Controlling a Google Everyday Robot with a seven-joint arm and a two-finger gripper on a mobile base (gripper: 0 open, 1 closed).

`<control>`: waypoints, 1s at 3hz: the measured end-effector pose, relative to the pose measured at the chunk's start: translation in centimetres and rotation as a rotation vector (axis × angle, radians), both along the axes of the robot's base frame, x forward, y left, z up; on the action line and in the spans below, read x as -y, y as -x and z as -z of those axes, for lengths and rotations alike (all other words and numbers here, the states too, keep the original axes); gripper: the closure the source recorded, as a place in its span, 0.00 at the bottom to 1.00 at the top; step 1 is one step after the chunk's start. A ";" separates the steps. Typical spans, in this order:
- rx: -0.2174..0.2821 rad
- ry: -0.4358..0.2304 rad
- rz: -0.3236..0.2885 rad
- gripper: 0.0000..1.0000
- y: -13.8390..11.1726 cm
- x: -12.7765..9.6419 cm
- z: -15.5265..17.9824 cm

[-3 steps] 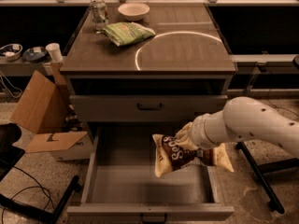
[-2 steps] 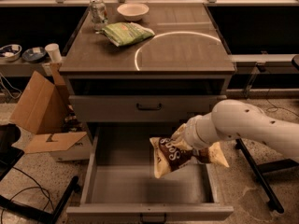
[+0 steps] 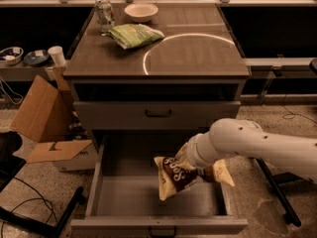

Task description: Place brown chip bag into middle drawer

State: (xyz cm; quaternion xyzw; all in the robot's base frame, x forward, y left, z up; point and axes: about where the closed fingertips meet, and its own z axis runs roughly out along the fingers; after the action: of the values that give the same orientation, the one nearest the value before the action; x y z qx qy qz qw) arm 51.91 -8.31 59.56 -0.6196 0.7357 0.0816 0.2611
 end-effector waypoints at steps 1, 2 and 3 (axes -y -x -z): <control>-0.039 -0.022 -0.010 1.00 2.2 -1.7 2.5; -0.041 -0.025 -0.016 0.82 2.6 -2.1 2.8; -0.041 -0.025 -0.016 0.59 2.6 -2.1 2.8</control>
Offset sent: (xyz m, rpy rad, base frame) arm -0.0190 0.0146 -0.0223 0.0172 0.0343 0.0097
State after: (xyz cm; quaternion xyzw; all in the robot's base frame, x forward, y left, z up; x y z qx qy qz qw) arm 49.33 -6.25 56.74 -0.6201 0.7351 0.1056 0.2529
